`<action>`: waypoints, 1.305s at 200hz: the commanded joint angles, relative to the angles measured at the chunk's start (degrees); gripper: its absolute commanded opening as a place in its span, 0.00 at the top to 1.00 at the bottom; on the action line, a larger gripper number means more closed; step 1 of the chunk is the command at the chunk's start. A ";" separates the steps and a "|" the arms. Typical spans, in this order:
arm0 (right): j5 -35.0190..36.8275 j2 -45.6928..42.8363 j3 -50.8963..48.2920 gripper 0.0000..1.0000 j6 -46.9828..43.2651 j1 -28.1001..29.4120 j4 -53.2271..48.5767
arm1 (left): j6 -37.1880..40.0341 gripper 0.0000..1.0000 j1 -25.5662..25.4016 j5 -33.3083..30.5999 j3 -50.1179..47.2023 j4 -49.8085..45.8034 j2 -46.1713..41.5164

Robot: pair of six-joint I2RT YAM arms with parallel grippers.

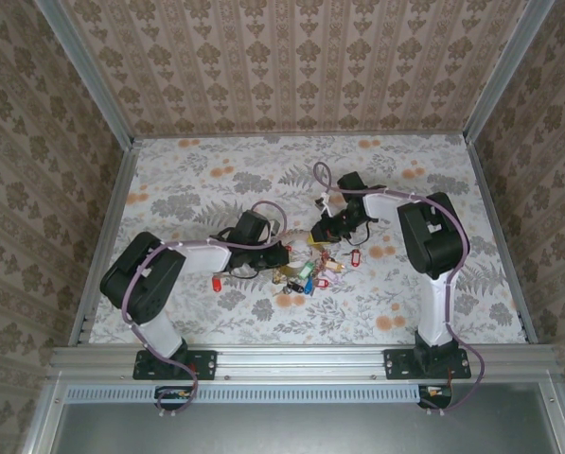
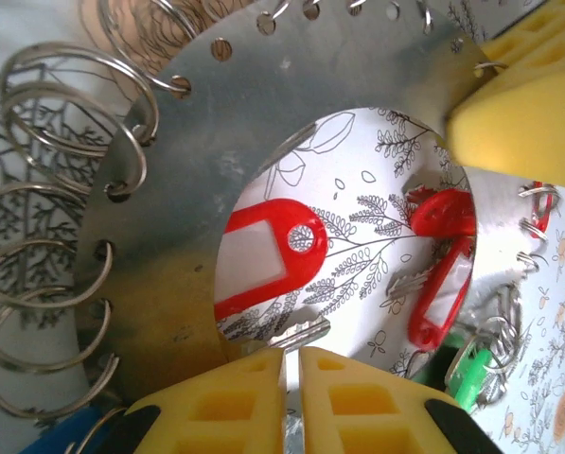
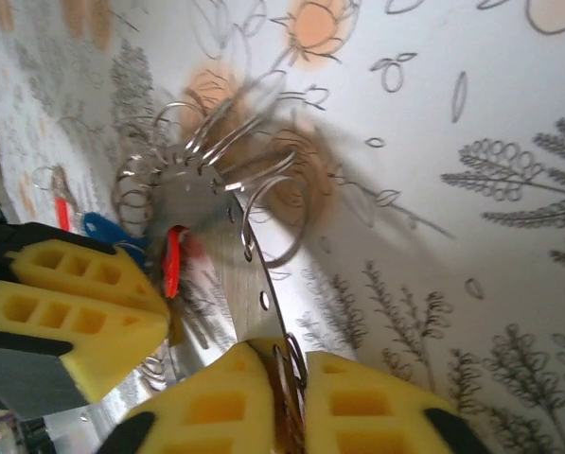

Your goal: Put the keys on the keyring

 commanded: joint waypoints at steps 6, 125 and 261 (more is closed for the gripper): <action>-0.08 -7.43 -3.02 0.98 2.86 -0.36 3.97 | 3.38 0.82 -0.02 -5.41 -0.41 -2.60 -6.32; 25.76 -46.76 -27.29 1.00 -41.26 10.31 37.33 | -14.42 0.00 9.32 -4.50 -3.62 6.65 -30.11; 23.23 -53.93 -25.93 1.00 -21.52 8.91 41.91 | -12.12 0.00 15.01 -4.44 -5.71 2.68 -44.03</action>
